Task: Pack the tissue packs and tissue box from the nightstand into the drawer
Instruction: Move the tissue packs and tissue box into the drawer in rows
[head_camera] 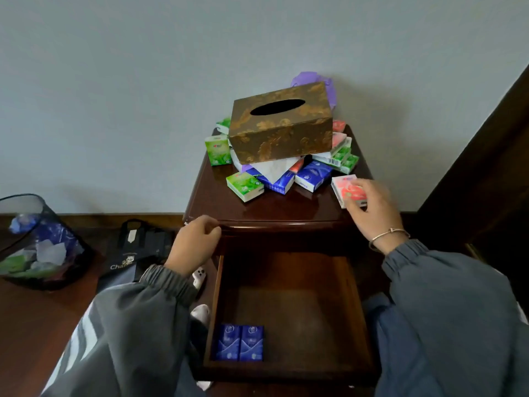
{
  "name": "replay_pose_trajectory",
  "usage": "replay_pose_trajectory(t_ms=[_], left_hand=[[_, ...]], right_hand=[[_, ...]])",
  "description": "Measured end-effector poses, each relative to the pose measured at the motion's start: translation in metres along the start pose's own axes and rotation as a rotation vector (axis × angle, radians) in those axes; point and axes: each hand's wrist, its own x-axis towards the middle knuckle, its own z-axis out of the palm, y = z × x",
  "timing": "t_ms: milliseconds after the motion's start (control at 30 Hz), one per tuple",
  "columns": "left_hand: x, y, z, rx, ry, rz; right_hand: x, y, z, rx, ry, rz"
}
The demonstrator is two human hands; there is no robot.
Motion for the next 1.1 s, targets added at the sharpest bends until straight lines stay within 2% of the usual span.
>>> replay_pose_trajectory(t_ms=[200,300,433,500,600,767,900,1000,1033,1100], left_hand=[[0.037,0.040,0.012,0.039,0.129,0.165],[0.061,0.047,0.012,-0.033,0.233,0.167],[0.107,0.041,-0.002,-0.136,0.376,0.078],[0.130,0.035,-0.009,-0.161,0.366,0.035],[0.159,0.030,-0.012,-0.233,0.244,0.006],[0.187,0.028,-0.007,-0.498,0.054,-0.039],[0.186,0.027,-0.005,-0.454,0.181,-0.026],[0.173,0.022,-0.012,-0.574,0.339,-0.152],[0.167,0.022,-0.014,-0.704,0.335,-0.214],[0.151,0.021,-0.013,-0.903,0.208,-0.365]], right_hand=[[0.026,0.022,0.029,-0.154,-0.131,0.068],[0.028,0.023,0.039,-0.157,-0.063,0.055],[0.024,0.026,0.049,-0.213,0.020,0.037],[0.023,0.025,0.051,-0.218,0.041,0.046],[0.021,0.026,0.052,-0.228,0.063,0.043],[0.021,0.024,0.054,-0.256,0.093,0.054],[0.021,0.021,0.055,-0.264,0.106,0.055],[0.020,0.021,0.055,-0.267,0.119,0.047],[0.020,0.021,0.055,-0.270,0.122,0.043],[0.020,0.020,0.054,-0.270,0.123,0.039]])
